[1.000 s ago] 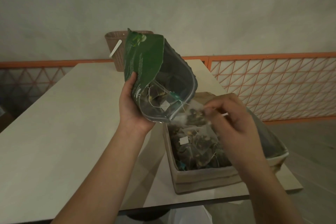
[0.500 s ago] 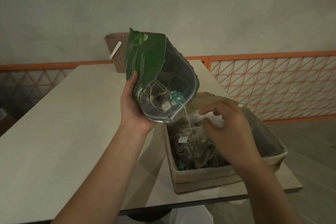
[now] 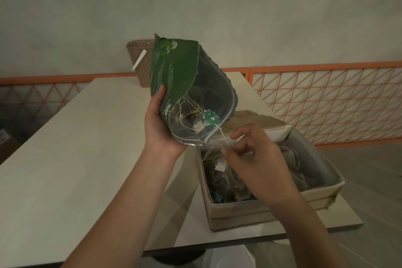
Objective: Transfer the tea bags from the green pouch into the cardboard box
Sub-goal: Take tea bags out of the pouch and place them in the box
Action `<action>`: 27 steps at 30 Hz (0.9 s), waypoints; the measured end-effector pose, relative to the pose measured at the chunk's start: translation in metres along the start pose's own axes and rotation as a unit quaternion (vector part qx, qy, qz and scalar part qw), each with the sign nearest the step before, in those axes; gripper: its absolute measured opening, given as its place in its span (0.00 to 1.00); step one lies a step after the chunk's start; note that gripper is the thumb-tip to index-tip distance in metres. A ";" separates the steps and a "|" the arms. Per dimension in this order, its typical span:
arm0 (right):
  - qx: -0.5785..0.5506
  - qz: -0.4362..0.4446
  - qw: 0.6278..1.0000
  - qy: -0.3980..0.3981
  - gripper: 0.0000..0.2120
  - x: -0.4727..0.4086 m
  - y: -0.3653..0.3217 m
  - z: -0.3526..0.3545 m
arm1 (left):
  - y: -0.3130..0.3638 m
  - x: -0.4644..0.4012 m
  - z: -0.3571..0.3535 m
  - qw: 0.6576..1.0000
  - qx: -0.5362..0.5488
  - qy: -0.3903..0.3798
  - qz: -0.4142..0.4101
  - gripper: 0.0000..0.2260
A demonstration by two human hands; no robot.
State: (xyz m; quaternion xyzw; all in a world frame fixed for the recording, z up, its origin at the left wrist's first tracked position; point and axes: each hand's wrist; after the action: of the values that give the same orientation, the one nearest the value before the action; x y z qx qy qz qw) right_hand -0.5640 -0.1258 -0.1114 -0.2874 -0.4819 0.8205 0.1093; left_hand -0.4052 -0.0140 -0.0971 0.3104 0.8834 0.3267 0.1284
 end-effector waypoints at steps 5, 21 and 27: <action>-0.111 -0.056 0.992 -0.027 0.10 -0.002 -0.007 0.005 | -0.002 -0.003 0.004 1.000 -0.002 -0.008 0.003 0.26; -0.105 -0.083 0.988 -0.073 0.07 -0.012 -0.005 0.026 | 0.002 0.000 0.003 1.000 0.000 -0.016 -0.006 0.23; -0.134 -0.037 0.988 0.066 0.07 -0.020 0.001 0.035 | -0.003 0.002 0.000 1.000 -0.003 -0.008 -0.008 0.19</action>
State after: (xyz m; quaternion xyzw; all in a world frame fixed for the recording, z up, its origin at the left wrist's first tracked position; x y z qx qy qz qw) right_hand -0.5679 -0.1606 -0.0924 -0.3347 -0.5894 0.7232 0.1320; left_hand -0.4075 -0.0142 -0.0992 0.3061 0.8838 0.3253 0.1392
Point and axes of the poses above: each hand's wrist, its own x-axis away from the middle knuckle, its own z-axis out of the back of the hand, y = z × x, and after that the axes turned 10 degrees about -x, right-handed
